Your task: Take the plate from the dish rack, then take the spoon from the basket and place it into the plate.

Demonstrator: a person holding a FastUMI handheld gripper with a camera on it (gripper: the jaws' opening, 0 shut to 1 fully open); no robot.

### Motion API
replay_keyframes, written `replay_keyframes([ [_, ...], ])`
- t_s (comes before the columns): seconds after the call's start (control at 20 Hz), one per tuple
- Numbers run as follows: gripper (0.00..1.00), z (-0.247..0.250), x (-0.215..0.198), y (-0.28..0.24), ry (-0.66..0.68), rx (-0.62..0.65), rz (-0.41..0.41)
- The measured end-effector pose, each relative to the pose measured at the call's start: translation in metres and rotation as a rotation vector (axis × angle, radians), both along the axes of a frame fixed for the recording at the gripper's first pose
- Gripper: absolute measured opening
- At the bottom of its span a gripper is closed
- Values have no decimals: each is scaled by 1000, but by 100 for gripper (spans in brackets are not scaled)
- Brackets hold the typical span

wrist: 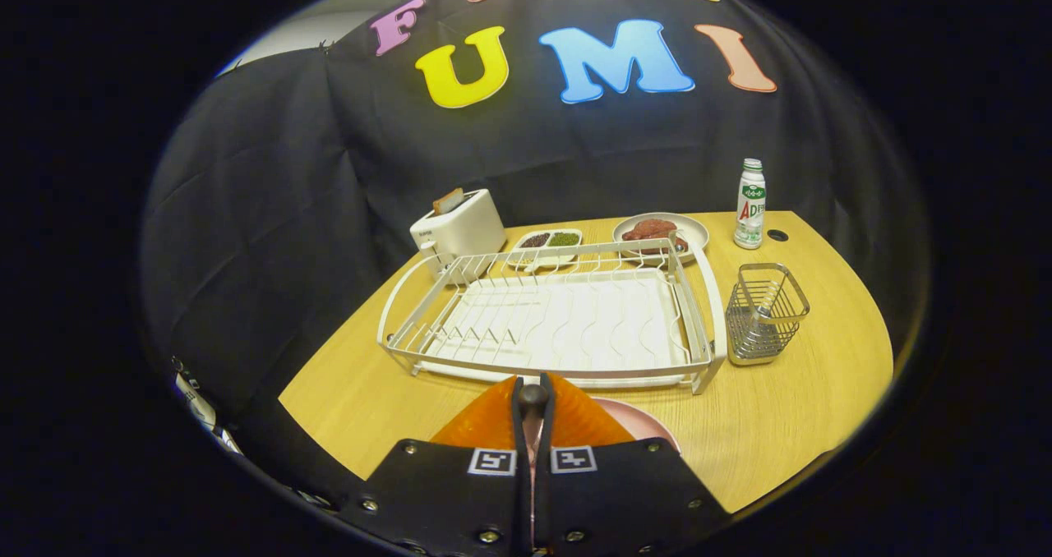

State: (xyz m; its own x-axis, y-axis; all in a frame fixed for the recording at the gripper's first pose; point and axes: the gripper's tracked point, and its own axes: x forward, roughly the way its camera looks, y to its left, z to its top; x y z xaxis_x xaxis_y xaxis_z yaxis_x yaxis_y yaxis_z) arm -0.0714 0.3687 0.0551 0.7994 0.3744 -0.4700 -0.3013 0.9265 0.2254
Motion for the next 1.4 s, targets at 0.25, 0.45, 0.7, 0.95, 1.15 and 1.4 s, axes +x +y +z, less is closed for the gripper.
replay_keyframes([
  [0.25,14,-9,-3,-16,6,-19,0],
  [0.45,19,-12,-12,-34,-9,-46,-4],
  [0.7,32,-17,-14,-68,-19,-98,-26],
  [0.95,51,17,-7,-115,-133,-163,-94],
  [1.15,51,60,5,-163,-290,-198,-156],
  [1.4,58,111,18,-214,-443,-177,-248],
])
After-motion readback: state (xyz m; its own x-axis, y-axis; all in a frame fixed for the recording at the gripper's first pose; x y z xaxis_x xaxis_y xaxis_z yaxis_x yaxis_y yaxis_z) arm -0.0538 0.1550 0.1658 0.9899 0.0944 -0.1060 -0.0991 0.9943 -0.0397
